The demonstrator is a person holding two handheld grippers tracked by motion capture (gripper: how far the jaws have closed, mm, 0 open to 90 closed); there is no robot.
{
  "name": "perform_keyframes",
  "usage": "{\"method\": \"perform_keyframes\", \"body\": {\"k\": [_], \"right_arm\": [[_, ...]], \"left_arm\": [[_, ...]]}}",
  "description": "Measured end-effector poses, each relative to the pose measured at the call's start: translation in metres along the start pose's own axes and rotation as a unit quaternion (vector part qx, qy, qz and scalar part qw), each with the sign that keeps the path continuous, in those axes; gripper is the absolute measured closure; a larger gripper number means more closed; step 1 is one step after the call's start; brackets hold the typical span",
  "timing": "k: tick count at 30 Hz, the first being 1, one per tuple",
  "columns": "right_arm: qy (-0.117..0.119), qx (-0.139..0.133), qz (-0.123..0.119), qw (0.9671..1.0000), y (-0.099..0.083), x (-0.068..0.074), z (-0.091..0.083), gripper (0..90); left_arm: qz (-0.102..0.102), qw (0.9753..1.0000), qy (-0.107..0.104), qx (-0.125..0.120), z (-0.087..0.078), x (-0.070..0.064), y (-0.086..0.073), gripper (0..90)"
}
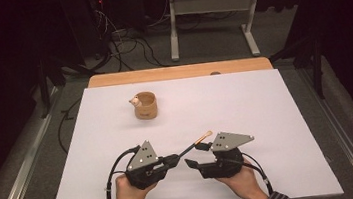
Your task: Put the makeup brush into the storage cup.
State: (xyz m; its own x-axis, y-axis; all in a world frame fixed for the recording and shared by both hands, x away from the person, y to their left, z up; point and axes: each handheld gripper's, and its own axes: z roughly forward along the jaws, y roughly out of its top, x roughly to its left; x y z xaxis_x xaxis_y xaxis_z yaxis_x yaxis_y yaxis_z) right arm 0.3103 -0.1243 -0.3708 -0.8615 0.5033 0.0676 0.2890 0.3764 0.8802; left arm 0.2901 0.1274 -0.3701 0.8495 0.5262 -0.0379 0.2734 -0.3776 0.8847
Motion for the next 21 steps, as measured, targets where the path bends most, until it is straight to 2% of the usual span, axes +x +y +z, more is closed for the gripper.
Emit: {"method": "perform_keyframes", "body": {"k": [1, 2, 3, 8, 17, 21], "right_arm": [[0.000, 0.000, 0.000, 1.0000, 0.000, 0.000, 0.000, 42.6], [0.004, -0.007, 0.015, 0.9999, 0.000, -0.002, -0.001, 43.6], [0.004, -0.007, 0.015, 0.9999, 0.000, -0.002, -0.001, 43.6], [0.007, -0.020, 0.051, 0.9984, 0.001, -0.009, -0.004, 44.3], [0.013, -0.031, 0.082, 0.9960, 0.000, -0.012, -0.003, 44.8], [0.014, -0.038, 0.089, 0.9953, 0.000, -0.012, -0.003, 45.7]], "left_arm": [[0.000, 1.0000, 0.000, 0.000, 0.000, 0.000, 0.000, 84.5], [0.001, 1.0000, 0.001, 0.000, 0.000, 0.000, 0.000, 84.5], [0.001, 1.0000, 0.001, 0.000, 0.000, 0.000, 0.000, 84.5], [0.002, 1.0000, 0.001, 0.002, 0.001, -0.001, 0.000, 84.5], [0.008, 0.9999, 0.000, 0.009, 0.006, -0.005, 0.001, 84.5], [0.010, 0.9999, -0.003, 0.012, 0.008, -0.007, 0.001, 84.6]]}}
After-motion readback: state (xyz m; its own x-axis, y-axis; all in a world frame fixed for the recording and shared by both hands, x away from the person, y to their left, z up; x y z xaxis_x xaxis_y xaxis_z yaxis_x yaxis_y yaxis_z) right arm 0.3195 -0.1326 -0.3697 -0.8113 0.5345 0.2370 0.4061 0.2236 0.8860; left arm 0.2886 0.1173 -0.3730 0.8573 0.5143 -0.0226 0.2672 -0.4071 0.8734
